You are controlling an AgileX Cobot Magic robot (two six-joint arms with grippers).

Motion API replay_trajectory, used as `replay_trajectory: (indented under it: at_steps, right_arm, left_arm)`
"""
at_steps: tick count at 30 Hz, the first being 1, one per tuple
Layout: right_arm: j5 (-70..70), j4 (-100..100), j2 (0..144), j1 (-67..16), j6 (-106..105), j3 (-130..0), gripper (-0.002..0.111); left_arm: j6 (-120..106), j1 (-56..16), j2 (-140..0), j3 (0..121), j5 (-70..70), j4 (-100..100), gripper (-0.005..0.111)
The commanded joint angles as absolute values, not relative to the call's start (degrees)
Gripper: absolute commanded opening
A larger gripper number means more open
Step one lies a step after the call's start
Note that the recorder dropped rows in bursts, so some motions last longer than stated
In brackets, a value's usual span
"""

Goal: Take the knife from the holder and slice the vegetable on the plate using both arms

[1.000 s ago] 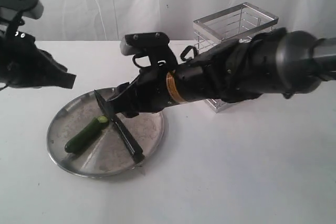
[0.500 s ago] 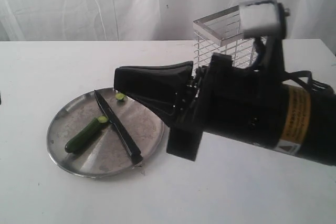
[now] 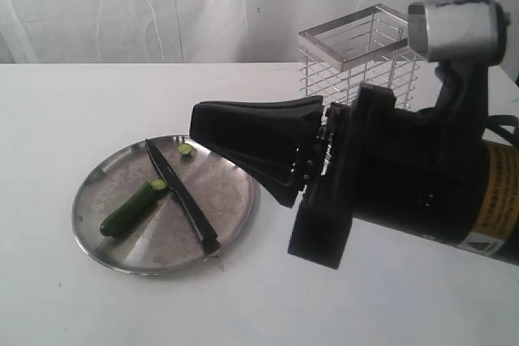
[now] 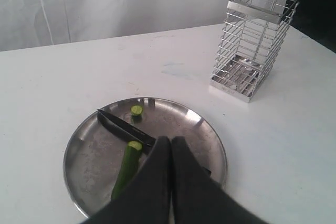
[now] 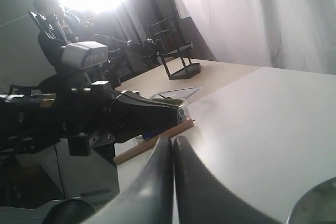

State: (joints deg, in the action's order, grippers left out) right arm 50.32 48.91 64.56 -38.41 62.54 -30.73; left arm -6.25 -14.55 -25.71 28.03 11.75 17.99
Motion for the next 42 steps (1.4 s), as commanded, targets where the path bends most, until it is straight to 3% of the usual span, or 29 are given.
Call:
replay_trajectory:
  at_steps: [1, 5, 10, 15, 23, 36, 38, 42]
  right_arm:
    - [49.0, 41.8, 64.0, -38.2, 61.0, -30.7, 0.000]
    - [33.2, 43.9, 57.9, -38.2, 53.7, -30.7, 0.000]
    - [8.6, 54.8, 40.7, -37.6, 60.3, -26.3, 0.000]
    - [-3.4, 54.9, 20.9, -32.1, 59.9, -18.2, 0.000]
    - [-5.7, 50.3, 0.0, -24.6, 59.7, -3.7, 0.000]
    - [2.5, 49.2, 0.0, -24.6, 58.2, -1.3, 0.000]
    - [2.5, 43.5, 0.0, -24.6, 49.6, -1.3, 0.000]
    - [-2.3, 10.7, 0.0, -24.6, 13.2, -1.3, 0.000]
  left_arm:
    - [-6.4, -14.4, -25.3, 27.8, 11.6, 18.2, 0.000]
    - [-6.4, -14.4, -25.3, 27.8, 11.6, 18.2, 0.000]
    - [-6.4, -14.4, -25.3, 27.8, 11.6, 18.2, 0.000]
    - [-6.4, -14.4, -25.3, 27.8, 11.6, 18.2, 0.000]
    - [-6.4, -14.4, -25.3, 27.8, 11.6, 18.2, 0.000]
    - [-6.4, -14.4, -25.4, 27.8, 11.7, 18.2, 0.000]
    - [-6.4, -14.4, -25.4, 27.8, 11.7, 18.2, 0.000]
    - [-6.4, -14.4, -25.4, 27.8, 11.7, 18.2, 0.000]
